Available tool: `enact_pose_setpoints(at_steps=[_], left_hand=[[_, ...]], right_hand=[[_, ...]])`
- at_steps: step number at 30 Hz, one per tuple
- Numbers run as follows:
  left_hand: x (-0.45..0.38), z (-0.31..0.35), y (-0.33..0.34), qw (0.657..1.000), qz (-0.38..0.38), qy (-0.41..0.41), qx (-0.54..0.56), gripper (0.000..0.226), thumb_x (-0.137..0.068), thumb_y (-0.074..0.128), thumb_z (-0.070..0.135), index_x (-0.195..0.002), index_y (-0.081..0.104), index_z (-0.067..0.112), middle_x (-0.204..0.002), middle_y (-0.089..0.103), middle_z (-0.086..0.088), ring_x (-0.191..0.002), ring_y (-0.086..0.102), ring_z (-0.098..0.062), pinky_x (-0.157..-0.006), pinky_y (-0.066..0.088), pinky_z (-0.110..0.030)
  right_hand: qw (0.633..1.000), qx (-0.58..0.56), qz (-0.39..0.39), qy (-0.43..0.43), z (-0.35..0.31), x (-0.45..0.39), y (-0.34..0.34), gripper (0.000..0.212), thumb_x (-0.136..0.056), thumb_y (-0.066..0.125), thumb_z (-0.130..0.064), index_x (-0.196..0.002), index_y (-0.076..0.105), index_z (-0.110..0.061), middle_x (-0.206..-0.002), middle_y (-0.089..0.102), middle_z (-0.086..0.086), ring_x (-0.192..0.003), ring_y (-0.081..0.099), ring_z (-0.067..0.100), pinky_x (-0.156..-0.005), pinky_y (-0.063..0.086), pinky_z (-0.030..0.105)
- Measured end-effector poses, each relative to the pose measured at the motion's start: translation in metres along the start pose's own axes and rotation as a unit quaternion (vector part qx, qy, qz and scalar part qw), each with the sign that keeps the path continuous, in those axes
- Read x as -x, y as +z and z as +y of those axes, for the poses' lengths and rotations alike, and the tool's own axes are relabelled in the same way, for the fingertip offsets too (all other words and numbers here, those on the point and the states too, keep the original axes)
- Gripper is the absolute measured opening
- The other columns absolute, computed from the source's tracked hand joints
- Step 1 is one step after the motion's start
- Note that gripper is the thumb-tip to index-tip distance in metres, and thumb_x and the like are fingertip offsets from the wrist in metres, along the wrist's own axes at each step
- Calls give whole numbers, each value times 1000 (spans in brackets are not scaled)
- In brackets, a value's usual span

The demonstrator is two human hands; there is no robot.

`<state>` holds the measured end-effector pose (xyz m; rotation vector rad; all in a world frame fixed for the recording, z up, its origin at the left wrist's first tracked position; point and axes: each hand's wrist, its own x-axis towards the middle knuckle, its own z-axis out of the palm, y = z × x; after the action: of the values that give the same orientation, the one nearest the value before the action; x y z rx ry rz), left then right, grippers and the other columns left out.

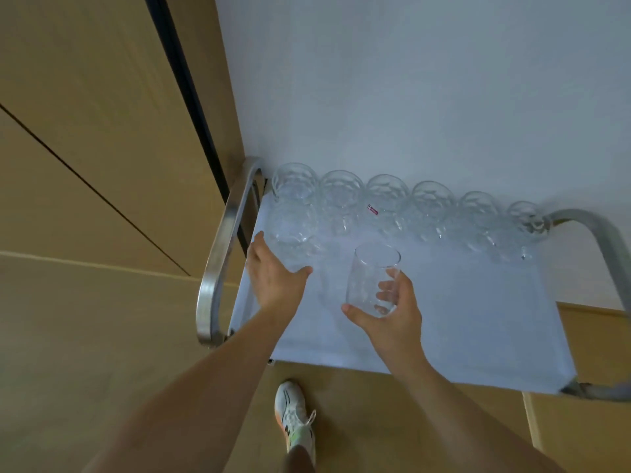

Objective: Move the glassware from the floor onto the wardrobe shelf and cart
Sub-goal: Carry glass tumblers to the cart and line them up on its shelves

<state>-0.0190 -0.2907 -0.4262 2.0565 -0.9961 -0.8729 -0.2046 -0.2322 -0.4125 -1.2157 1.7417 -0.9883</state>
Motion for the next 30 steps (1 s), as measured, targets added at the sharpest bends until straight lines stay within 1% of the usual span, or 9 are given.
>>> enact_pose_setpoints(at_steps=[2,5,9,16,18,21,25,28,30], left_hand=[[26,-14,-1,998,-2,32,-52,102,-75,87,32,-154,24,20,-159,28,-8,-147,23,-29,-117,33,-48],[74,-37,-4,991,-19,78,-108,84,-82,80,36,-151,33,21,-158,32,-6,-145,25,-28,-116,30,-44],[142,-66,-11,974,-40,153,-160,63,-88,72,30,-145,46,25,-157,36,-2,-144,26,-26,-117,29,-41],[229,-129,-9,947,-60,227,-221,54,-82,76,27,-132,61,18,-145,52,-8,-136,40,-34,-112,35,-45],[236,-149,0,947,-63,223,-224,51,-80,77,23,-129,63,17,-141,56,-9,-131,46,-36,-108,40,-47],[234,-183,20,946,-78,212,-232,52,-79,74,19,-130,63,16,-141,57,-9,-130,46,-34,-108,41,-47],[212,-230,58,936,-103,220,-254,55,-82,72,18,-135,59,16,-146,52,-7,-136,39,-32,-113,36,-46],[177,-269,96,925,-97,253,-267,53,-81,74,24,-131,61,15,-142,56,-9,-133,45,-35,-109,39,-49],[154,-286,120,920,-88,276,-266,53,-83,75,29,-132,61,14,-141,56,-10,-133,44,-36,-109,40,-49]], right_hand=[[1000,-6,-2,-9,7,18,-10,92,-61,96,-30,-136,43,-33,-119,54,-8,-108,57,12,-91,53,31],[1000,-19,-15,-17,20,51,-25,92,-62,96,-30,-136,42,-35,-120,53,-7,-109,55,12,-92,51,30],[999,-44,-17,-19,47,106,-49,93,-62,96,-28,-138,43,-33,-122,51,-6,-111,53,12,-92,50,30],[998,-47,-33,9,104,186,-73,93,-63,95,-23,-140,45,-30,-126,52,-4,-115,54,14,-92,48,27],[998,-51,-38,25,121,195,-72,94,-62,96,-18,-140,45,-29,-127,51,-3,-116,53,12,-92,47,25],[998,-37,-48,35,157,198,-61,94,-60,97,-20,-136,44,-33,-122,52,-12,-113,54,4,-88,44,15],[997,-34,-35,56,220,186,-31,98,-60,96,-22,-142,44,-27,-122,53,-16,-113,55,6,-99,49,34],[998,-39,-28,38,269,162,-2,92,-61,96,-24,-136,43,-36,-120,53,-14,-113,54,5,-99,48,31],[998,-50,-11,22,296,140,15,91,-61,96,-27,-135,43,-39,-121,53,-13,-113,54,5,-95,48,27]])
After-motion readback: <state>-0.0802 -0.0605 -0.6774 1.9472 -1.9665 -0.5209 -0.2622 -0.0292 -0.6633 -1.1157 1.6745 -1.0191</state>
